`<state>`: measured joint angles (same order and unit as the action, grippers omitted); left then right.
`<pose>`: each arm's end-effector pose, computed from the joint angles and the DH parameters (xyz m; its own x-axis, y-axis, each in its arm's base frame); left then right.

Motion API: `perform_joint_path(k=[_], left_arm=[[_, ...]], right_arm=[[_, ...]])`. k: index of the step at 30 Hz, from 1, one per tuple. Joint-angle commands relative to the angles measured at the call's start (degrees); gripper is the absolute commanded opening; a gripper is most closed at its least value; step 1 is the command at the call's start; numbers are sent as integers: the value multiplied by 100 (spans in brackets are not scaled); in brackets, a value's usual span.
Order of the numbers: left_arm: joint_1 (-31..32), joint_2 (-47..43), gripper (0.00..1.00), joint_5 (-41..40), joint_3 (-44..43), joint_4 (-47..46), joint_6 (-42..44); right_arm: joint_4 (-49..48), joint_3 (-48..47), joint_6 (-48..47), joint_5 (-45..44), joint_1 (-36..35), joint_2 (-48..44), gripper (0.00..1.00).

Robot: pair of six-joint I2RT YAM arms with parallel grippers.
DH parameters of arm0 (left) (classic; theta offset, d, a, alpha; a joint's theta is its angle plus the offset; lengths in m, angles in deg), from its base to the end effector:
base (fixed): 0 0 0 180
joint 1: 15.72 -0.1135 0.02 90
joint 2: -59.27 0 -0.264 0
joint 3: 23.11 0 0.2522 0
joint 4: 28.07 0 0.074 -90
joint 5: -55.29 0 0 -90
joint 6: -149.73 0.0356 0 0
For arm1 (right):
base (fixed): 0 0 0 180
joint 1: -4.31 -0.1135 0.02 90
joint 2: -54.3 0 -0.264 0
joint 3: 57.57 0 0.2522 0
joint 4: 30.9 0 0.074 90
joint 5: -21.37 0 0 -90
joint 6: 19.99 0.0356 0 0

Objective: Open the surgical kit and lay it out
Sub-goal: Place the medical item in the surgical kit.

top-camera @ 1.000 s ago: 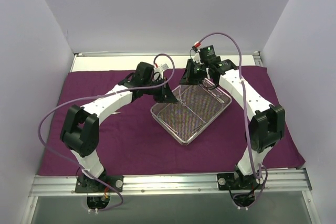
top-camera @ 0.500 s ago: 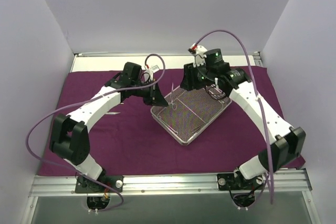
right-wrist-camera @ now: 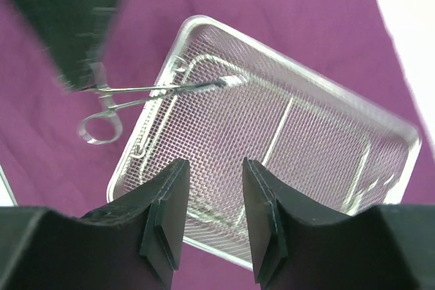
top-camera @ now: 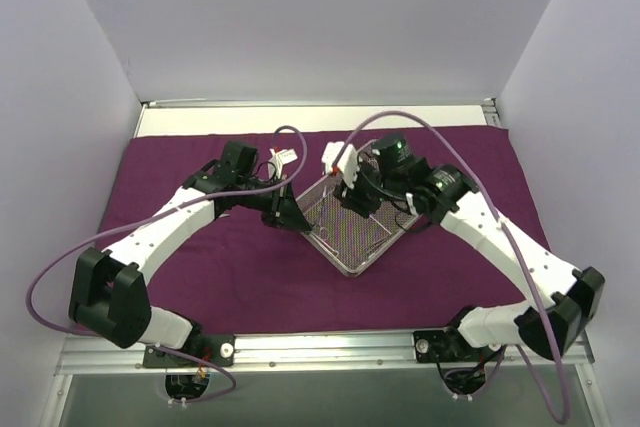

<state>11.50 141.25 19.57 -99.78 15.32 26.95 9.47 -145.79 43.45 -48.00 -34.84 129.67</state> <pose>0.2507 -0.1615 0.2804 -0.9642 0.1405 -0.2247 0.2634 0.4165 -0.8701 0.2204 0.1956 0.3754 0.0520 -0.4972 -0.8660 -0.9055 0.3423 -0.2509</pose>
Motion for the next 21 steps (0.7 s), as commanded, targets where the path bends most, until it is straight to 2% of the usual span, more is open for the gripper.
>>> perform_joint_path(k=[1, 7, 13, 21], left_arm=[[-6, -270, 2, 452, 25, 95, 253], [29, -375, 2, 539, 25, 482, 438], [64, -481, 2, 654, 86, 447, 403], [143, -560, 2, 742, 183, 412, 281]], right_arm=[[-103, 36, -1376, 38, -373, -567, 36], [98, -112, -2466, 143, -698, -498, 43], [696, -316, -3335, 232, -769, -102, 44], [556, -174, -3864, 127, -883, 30, 43]])
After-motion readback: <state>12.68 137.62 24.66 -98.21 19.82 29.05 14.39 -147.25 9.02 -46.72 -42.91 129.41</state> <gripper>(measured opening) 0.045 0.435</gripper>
